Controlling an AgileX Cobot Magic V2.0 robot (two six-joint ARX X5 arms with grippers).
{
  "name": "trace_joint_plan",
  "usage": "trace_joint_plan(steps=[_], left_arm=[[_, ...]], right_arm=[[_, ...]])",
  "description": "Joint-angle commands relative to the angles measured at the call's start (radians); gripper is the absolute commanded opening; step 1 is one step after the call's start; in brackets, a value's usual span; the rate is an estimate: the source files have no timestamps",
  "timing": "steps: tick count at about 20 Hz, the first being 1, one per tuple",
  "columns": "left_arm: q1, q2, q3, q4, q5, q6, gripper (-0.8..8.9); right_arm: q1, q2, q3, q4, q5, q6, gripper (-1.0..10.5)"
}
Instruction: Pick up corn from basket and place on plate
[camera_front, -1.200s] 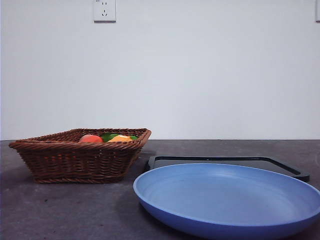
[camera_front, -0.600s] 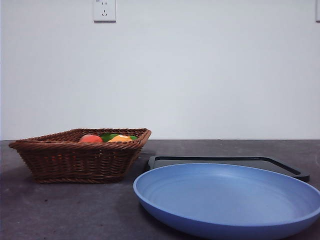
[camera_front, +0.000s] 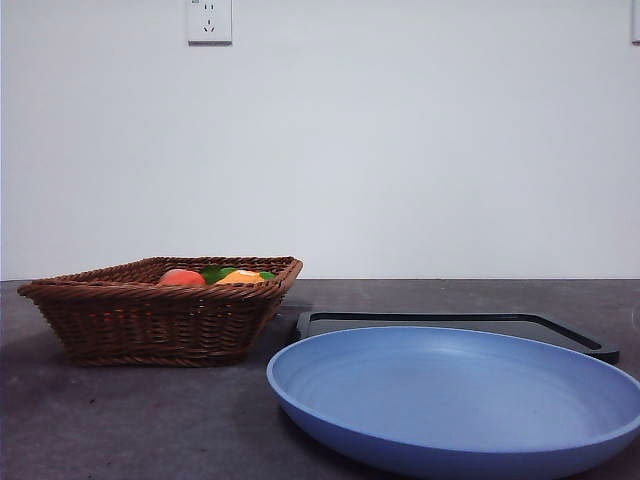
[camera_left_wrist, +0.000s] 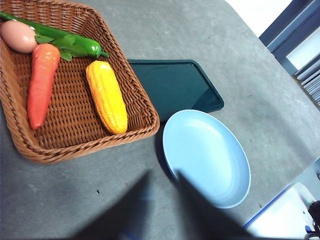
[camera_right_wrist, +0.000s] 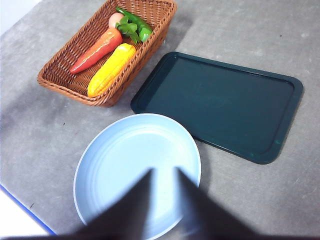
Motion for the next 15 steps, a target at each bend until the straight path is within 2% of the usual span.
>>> trace_joint_plan(steps=[1,2,7,15], left_arm=[[-0.001,0.006,0.023,0.011,0.004,0.012,3.75],[-0.001,0.007,0.023,0.011,0.004,0.012,4.02],[-0.001,0.017,0.023,0.01,0.004,0.012,4.03],[-0.001,0.019,0.023,0.011,0.004,0.012,4.03]], right_arm=[[0.003,0.014,0.017,0.012,-0.001,-0.007,3.1],[0.003,0.025,0.017,0.011,-0.001,-0.002,3.1],[0.005,0.134,0.018,0.011,-0.002,0.024,3.1],[0.076,0.457,0.018,0.068,-0.002,0.042,3.1]])
